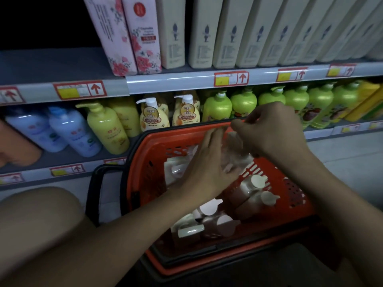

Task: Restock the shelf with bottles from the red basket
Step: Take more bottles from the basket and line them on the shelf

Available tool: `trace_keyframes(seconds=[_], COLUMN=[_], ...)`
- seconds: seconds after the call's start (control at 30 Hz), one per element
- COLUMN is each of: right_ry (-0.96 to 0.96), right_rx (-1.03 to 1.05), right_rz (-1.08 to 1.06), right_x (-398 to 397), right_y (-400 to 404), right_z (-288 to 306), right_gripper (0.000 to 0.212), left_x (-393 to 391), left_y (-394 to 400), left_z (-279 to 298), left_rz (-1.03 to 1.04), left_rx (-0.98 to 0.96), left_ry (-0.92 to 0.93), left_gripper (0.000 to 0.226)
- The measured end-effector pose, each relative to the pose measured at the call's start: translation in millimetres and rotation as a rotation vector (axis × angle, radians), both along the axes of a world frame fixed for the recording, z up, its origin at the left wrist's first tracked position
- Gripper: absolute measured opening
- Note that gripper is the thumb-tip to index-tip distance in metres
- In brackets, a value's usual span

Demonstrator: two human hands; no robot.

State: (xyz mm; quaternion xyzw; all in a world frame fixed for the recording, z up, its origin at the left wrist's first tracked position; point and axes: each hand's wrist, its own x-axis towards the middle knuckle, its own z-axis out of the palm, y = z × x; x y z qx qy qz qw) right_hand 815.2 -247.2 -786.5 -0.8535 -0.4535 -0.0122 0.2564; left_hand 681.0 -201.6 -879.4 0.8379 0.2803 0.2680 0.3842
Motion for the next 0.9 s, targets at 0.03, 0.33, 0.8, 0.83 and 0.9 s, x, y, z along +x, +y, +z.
trace_keyframes(seconds=[0.03,0.33,0.8,0.83,0.9], right_ry=[0.002,0.121,1.021,1.045,1.098], right_rx=[0.023,0.285,0.225,0.237,0.311], right_rz=[0.007,0.078,0.539,0.551,0.563], right_x=[-4.5,-23.0,-66.4,-75.3,-97.1], right_y=[-2.5,-17.4,4.7,7.5,10.7], right_z=[7.5,50.6,36.4,37.9,48.3], right_gripper=[0.052,0.040,0.055,0.052,0.047], left_x=[0.1,-7.3,-88.1,-98.0,-120.3], left_y=[-1.5,-4.6,56.1,57.0,58.9], left_z=[0.4,24.3,122.8,134.0,157.3], left_rz=[0.027,0.093,0.117,0.110,0.073], left_rx=[-0.003,-0.366,-1.004,-0.995,-0.933], left_ry=[0.018,-0.217,-0.721,-0.736,-0.696], left_gripper=[0.093,0.093,0.062,0.060,0.060])
